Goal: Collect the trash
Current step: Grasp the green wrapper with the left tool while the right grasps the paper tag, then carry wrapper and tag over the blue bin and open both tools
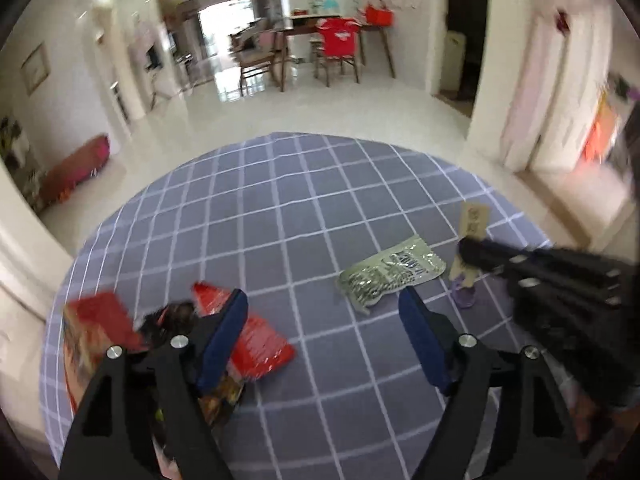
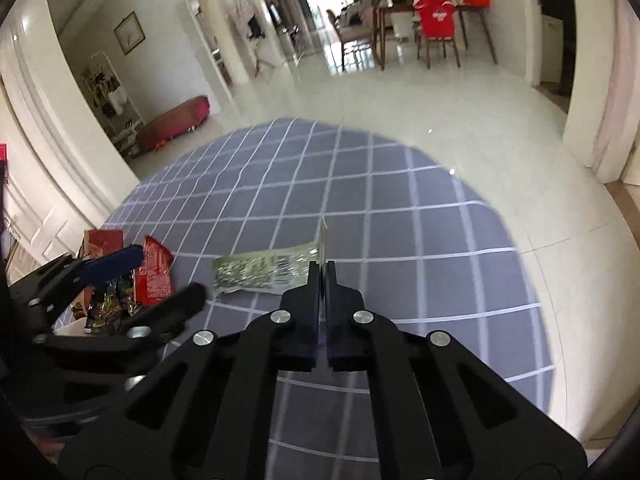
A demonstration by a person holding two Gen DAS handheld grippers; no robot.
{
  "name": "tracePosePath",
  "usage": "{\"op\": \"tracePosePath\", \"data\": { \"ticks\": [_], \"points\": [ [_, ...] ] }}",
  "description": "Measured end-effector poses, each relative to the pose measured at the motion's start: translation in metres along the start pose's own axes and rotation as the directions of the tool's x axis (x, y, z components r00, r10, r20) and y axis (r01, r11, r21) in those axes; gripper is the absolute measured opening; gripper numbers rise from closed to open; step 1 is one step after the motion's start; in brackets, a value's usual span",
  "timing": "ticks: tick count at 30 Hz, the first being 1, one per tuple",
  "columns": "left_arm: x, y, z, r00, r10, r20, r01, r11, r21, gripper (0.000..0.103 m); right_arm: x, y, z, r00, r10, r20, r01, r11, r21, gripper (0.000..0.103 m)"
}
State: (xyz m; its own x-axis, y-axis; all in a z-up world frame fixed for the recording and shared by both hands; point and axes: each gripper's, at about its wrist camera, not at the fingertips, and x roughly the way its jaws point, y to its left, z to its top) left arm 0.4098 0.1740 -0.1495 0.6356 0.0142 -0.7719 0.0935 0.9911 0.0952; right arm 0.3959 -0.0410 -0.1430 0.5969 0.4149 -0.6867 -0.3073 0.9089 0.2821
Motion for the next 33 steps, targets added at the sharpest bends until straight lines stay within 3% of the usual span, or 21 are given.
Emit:
{"op": "tracePosePath", "data": {
  "ticks": [4, 8, 10, 12, 13, 15, 23, 28, 33],
  "points": [
    [0.027, -0.014, 0.007, 0.999, 0.008, -0.038, -0.006, 0.998, 0.056, 0.076, -0.010, -0.012, 0.002, 1.000, -0.007, 0.024, 0.007, 1.000, 0.006, 0.003],
    [0.031, -0.022, 0.012, 1.000, -0.002, -0.022, 0.004, 0.995, 0.100, 0.072, -0.014, -0.021, 0.003, 0.999, 0.012, 0.032, -0.013, 1.000, 0.024, 0.003],
    [0.032, -0.026, 0.015, 0.999, -0.042, -0.025, 0.045, 0.992, 0.120, 0.060, -0.014, -0.021, 0.004, 0.999, 0.019, 0.034, -0.020, 0.999, 0.027, 0.003],
    [0.034, -0.027, 0.017, 0.994, -0.098, -0.039, 0.102, 0.989, 0.104, 0.033, -0.014, -0.021, 0.004, 0.999, 0.025, 0.038, -0.026, 0.999, 0.031, 0.003],
    [0.034, -0.027, 0.018, 0.990, -0.130, -0.047, 0.134, 0.987, 0.091, 0.026, -0.015, -0.019, 0.004, 0.999, 0.026, 0.039, -0.027, 0.999, 0.029, 0.003],
    [0.032, -0.033, 0.018, 0.994, -0.104, -0.040, 0.108, 0.989, 0.098, 0.018, -0.018, -0.019, 0.003, 0.999, 0.026, 0.045, -0.028, 0.999, 0.027, 0.002],
    [-0.002, -0.048, 0.010, 0.992, -0.126, 0.006, 0.126, 0.992, 0.024, 0.016, -0.049, -0.025, -0.005, 0.996, 0.046, 0.079, -0.050, 0.998, 0.050, 0.002],
    [-0.039, -0.072, 0.005, 0.987, -0.150, 0.058, 0.148, 0.988, 0.040, 0.016, -0.091, -0.037, -0.013, 0.991, 0.039, 0.131, -0.048, 0.996, 0.069, 0.002],
    [-0.064, -0.083, -0.002, 0.988, -0.120, 0.097, 0.122, 0.992, -0.013, 0.016, -0.113, -0.053, -0.022, 0.992, 0.055, 0.117, -0.067, 0.992, 0.103, 0.003]
  ]
}}
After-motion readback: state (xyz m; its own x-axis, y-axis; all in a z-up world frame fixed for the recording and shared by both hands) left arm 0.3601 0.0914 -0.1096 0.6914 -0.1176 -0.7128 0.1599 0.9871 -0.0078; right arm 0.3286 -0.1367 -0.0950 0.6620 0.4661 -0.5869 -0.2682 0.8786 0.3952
